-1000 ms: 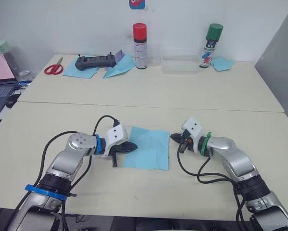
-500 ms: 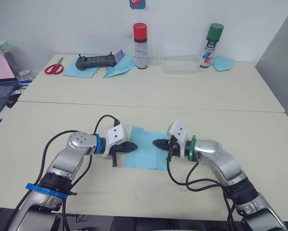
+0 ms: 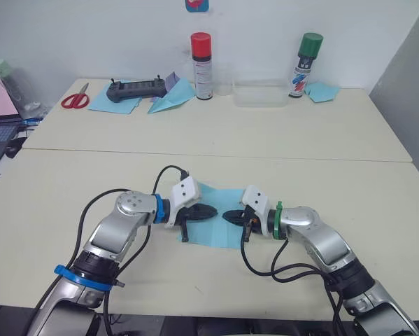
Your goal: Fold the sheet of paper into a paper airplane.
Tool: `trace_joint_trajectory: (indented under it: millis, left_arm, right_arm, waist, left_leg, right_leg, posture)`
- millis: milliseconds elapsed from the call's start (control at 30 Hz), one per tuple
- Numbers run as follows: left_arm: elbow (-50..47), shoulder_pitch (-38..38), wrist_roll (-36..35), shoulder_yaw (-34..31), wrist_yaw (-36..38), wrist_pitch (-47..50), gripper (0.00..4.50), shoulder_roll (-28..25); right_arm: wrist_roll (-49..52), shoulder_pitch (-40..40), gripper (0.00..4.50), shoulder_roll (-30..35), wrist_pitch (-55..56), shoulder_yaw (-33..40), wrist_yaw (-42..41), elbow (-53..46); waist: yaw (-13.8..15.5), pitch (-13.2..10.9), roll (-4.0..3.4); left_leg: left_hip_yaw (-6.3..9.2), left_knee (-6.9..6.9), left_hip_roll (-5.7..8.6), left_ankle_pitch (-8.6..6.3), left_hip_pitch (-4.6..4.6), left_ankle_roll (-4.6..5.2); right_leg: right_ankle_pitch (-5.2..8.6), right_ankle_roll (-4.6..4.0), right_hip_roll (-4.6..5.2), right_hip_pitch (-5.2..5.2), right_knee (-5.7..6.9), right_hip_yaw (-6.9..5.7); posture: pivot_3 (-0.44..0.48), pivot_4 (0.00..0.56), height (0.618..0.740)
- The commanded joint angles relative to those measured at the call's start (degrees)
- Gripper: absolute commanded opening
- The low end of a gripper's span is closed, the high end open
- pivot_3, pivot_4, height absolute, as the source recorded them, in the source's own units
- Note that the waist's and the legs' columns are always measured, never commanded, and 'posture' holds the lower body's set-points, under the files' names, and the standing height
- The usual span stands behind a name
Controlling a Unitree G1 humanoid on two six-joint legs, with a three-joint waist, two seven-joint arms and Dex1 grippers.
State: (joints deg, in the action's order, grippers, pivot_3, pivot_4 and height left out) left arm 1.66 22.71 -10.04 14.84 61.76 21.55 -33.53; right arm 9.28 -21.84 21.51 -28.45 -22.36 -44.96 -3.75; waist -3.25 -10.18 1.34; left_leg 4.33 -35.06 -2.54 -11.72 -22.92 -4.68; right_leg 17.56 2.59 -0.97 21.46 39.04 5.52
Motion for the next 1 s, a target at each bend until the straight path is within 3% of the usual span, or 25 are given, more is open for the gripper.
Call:
trace_joint_trajectory:
  millis: [33, 400, 567, 667, 833, 933, 1000]
  left_arm:
    - [3.12, 2.04, 2.71, -0.38, -1.86, -3.93, 0.0, -0.13]
    - [24.19, 10.33, 9.36, -4.2, -14.48, -17.81, 0.0, 1.81]
    - [24.36, 11.31, 7.68, -6.91, -14.95, -18.57, 0.0, 1.61]
    - [20.81, 11.85, 5.33, -9.71, -15.15, -18.56, 0.0, 1.65]
    - [6.09, 10.9, -4.77, -14.45, -13.12, -11.51, 0.0, 4.0]
    - [-2.14, 7.81, -7.84, -12.22, -9.79, -4.02, 0.0, 2.59]
    - [-4.12, 5.53, -6.2, -9.17, -8.19, -1.92, 0.0, 1.03]
  right_arm:
    - [-1.3, 0.41, 0.06, 0.94, -1.11, 0.12, 0.18, 0.2]
    - [-1.57, 0.13, 0.06, 0.61, -1.16, -0.29, 0.08, 0.63]
    - [-1.67, -0.15, 0.06, 0.36, -0.9, -0.38, 0.07, 1.02]
    - [-1.7, -0.19, 0.06, 0.2, -0.73, -0.44, 0.13, 1.12]
    - [-1.73, 0.05, 0.06, 0.09, -0.66, -0.55, 0.2, 1.03]
    - [-1.8, 0.22, 0.06, 0.1, -0.66, -0.63, 0.26, 1.0]
    - [-1.82, 0.15, 0.06, 0.12, -0.6, -0.62, 0.22, 1.16]
  waist:
    - [0.04, 0.0, 0.0]
    - [0.08, 0.01, 0.0]
    - [0.03, 0.0, 0.0]
    - [0.02, 0.0, 0.01]
    - [0.03, -0.07, 0.14]
    - [-0.02, -0.07, 0.11]
    - [-0.14, -0.07, 0.11]
  left_leg:
    - [0.0, 0.0, 0.0, 0.0, 0.01, 0.0]
    - [0.02, -0.01, 0.01, 0.0, 0.02, 0.0]
    - [0.01, -0.01, 0.01, 0.0, 0.01, 0.0]
    - [0.01, -0.01, 0.0, 0.0, 0.01, 0.0]
    - [0.02, -0.01, -0.01, 0.0, -0.02, -0.01]
    - [0.01, 0.0, 0.0, 0.0, 0.0, -0.01]
    - [0.01, 0.01, -0.01, 0.0, 0.02, -0.01]
  right_leg:
    - [0.0, 0.0, 0.0, -0.01, 0.0, 0.0]
    - [0.0, 0.0, 0.0, -0.02, 0.0, -0.02]
    - [-0.01, 0.01, 0.0, -0.01, 0.0, -0.01]
    - [-0.01, 0.01, 0.0, 0.0, 0.01, -0.02]
    - [-0.01, 0.01, 0.01, -0.01, 0.0, -0.02]
    - [-0.01, 0.01, 0.01, -0.02, 0.01, -0.01]
    - [-0.01, 0.01, 0.0, -0.02, 0.01, -0.01]
  posture:
    - [0.0, 0.15, 0.74]
    - [0.0, 0.15, 0.74]
    - [0.0, 0.15, 0.74]
    - [0.0, 0.15, 0.74]
    - [0.0, 0.15, 0.74]
    - [0.0, 0.15, 0.74]
    - [0.0, 0.15, 0.74]
